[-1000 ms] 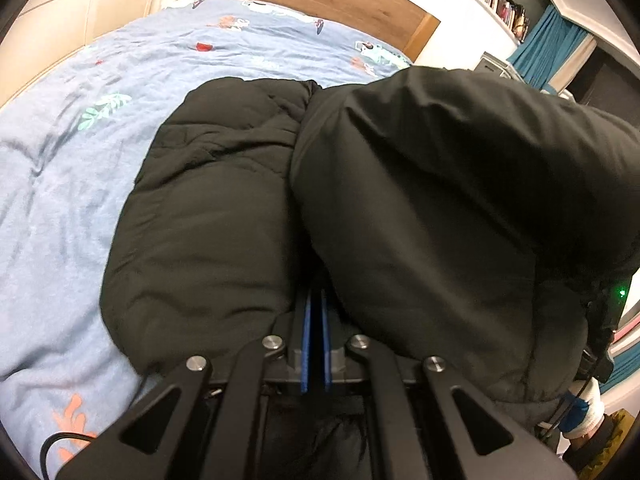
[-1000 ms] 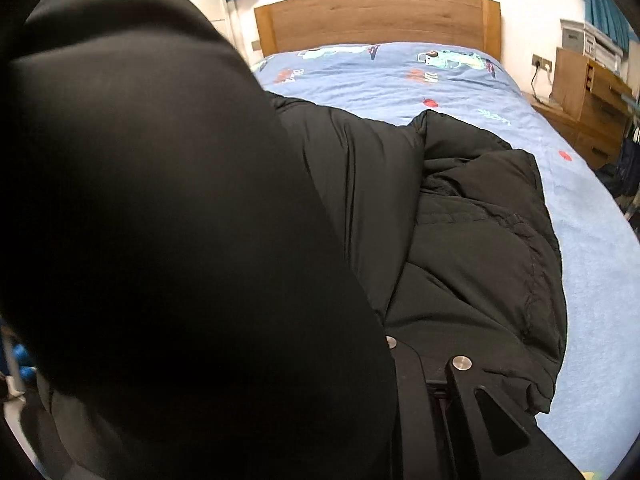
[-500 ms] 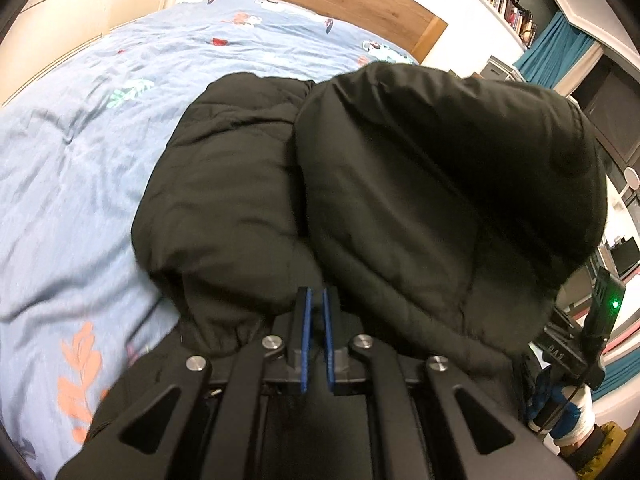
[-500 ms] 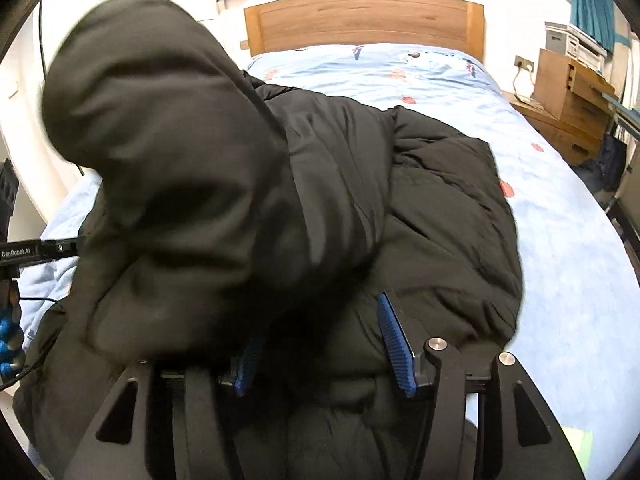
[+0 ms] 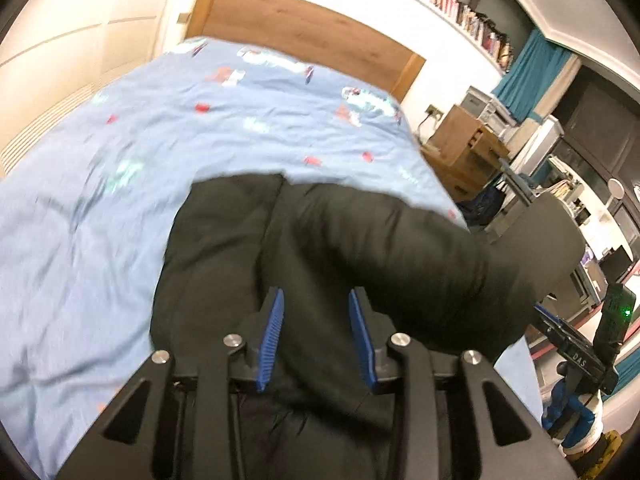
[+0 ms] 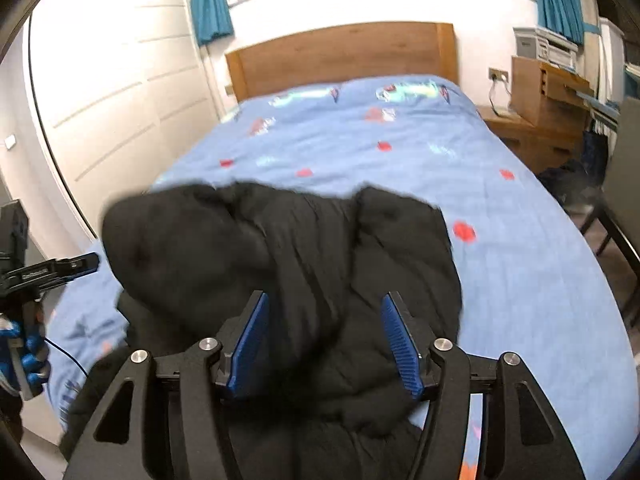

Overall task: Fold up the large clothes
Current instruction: 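Lay the lifted hem over the hood with both grippers and press it flat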

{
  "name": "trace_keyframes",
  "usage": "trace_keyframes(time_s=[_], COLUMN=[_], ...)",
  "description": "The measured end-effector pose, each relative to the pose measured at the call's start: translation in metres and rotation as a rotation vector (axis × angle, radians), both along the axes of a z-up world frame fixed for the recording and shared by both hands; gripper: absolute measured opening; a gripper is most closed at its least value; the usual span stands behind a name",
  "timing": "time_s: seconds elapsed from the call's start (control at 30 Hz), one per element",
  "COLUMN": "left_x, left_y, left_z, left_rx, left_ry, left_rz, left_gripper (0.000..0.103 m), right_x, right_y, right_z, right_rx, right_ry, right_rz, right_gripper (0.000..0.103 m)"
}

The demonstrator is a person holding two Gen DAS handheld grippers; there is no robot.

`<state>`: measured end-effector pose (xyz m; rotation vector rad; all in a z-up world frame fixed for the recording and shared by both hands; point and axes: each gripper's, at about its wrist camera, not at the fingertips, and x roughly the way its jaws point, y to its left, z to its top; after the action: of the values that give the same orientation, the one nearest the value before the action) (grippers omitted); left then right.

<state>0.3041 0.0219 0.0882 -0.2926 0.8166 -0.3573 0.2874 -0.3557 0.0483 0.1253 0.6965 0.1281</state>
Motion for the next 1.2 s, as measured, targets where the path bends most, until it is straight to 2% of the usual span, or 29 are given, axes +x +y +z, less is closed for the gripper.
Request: trace_keyframes(time_s=[0.2,0.33,0.4,0.53,0.67,0.87,1.0,1.2], left_x=[0.04,0.054,0.058,0.049,0.03,0.02,0.028,0.038], left_y=[-0.035,-0.063,-0.075,-0.092,-0.09,-0.093,-0.099,-0.1], left_z=[0.03,0.031,0.018,-0.027,-0.073,-0.129,-0.154,-0.168], left_rx=[0.016,0.016,0.032,0.105,0.108,0.118,0.126,0.124], left_ry=[-0.007,-0.015,-0.001,0.057,0.103,0.115,0.122,0.123], left_rz=[-0.044,-0.086,-0.121,-0.17,-0.179,-0.164,-0.165,-0.161], left_gripper=[0.034,0.034,0.034,0.034,0.034,0.036,0.037,0.037], right_x=[0.034,0.043,0.043,0.036,0.027,0.019,0.03,0.038], right_y=[0.037,0.062,0.072,0.081,0.079,0.078,0.081,0.083], right_z=[0.019,0.01,-0.002,-0.038,-0.073,-0.117,-0.143,-0.159], right_rx=[0.004,-0.025,-0.051,-0.09,-0.107,-0.128,-0.16,-0.17], right_ry=[-0.025,-0.012,0.013,0.083,0.146,0.188,0.213,0.194], right_rz=[0.086,0.147,0.187,0.22,0.222,0.216,0.197,0.173], right_gripper=[0.063,0.063,0.063,0.063,0.063,0.067,0.069,0.071])
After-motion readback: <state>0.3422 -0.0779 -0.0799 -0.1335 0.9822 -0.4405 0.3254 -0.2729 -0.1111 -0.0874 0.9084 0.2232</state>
